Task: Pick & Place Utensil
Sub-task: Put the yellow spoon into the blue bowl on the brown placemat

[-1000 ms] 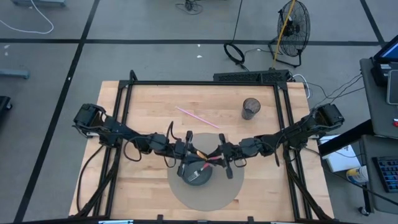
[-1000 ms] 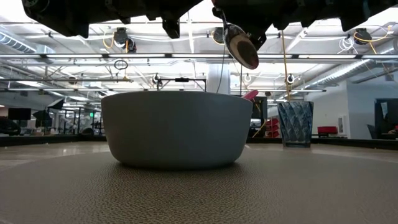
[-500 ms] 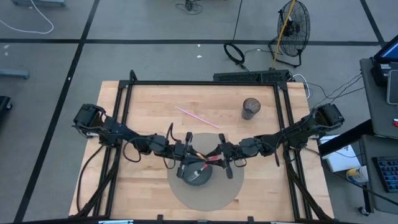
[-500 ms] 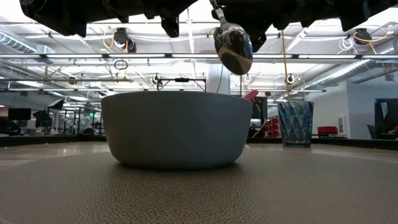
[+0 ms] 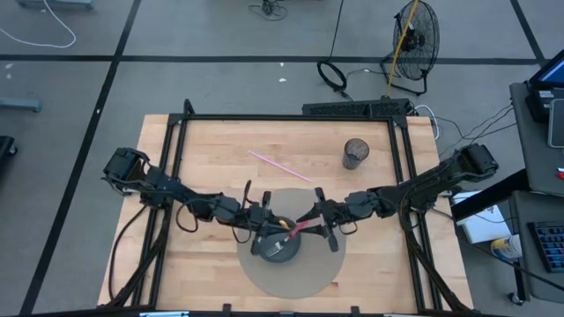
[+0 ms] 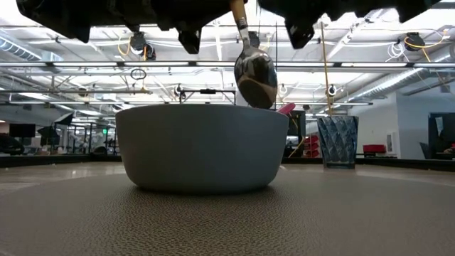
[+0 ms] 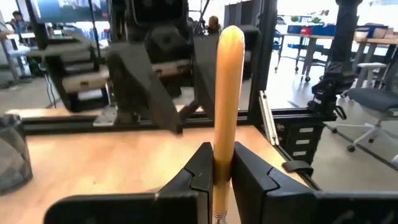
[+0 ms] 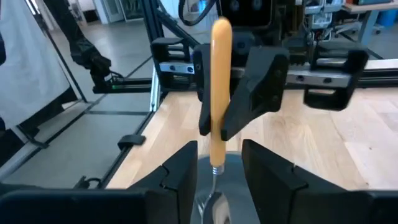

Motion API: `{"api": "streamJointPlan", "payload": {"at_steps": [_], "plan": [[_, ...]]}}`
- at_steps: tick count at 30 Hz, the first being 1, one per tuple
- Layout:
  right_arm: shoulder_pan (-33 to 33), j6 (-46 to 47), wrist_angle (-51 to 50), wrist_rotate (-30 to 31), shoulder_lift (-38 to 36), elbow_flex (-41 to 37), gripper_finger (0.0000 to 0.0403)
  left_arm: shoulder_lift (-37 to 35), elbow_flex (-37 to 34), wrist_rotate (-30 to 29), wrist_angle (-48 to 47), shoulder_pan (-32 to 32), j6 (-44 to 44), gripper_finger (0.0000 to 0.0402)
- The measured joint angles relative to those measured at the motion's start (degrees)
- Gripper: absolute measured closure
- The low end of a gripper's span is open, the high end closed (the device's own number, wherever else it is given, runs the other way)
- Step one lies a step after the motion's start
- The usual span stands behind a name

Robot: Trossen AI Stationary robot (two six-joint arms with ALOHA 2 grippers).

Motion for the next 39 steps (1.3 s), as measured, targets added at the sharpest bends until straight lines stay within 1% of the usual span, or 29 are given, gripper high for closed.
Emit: {"api": "streamJointPlan", "payload": {"at_steps": [5,12,16,23,26,32,37,39], "plan": [[1.7,-0.5,-4.4,0.7,-4.4,0.0,0.0277,-1.6,0.0,-0.3,-4.1,0.0,-4.4,0.0367],[5.6,-1.3,-12.0,8.0,-9.2,0.0,0.0277,-6.2,0.0,-1.3,-13.6,-0.8,-10.2,0.0367],[7.6,-1.1,-15.4,11.6,-10.9,0.0,0.0277,-8.1,0.0,-1.8,-17.3,-1.4,-14.1,0.0367],[10.7,1.2,-20.2,16.2,-13.3,0.0,0.0277,-8.3,0.0,-5.7,-23.5,-2.4,-20.7,0.0367],[11.8,3.5,-23.7,18.4,-14.3,0.0,0.0277,-8.3,0.0,-7.0,-24.8,-2.6,-22.6,0.0367],[14.1,7.0,-27.9,23.9,-15.7,0.0,0.0277,-8.3,0.0,-7.4,-24.9,-2.7,-24.7,0.0367],[15.2,7.2,-28.5,24.4,-15.8,0.0,0.0277,-7.2,-0.3,-7.6,-25.1,-2.9,-27.9,0.0367],[15.3,7.5,-28.5,24.5,-15.8,0.0,0.0277,-6.5,-0.6,-8.0,-23.5,-3.1,-29.2,0.0367]]}}
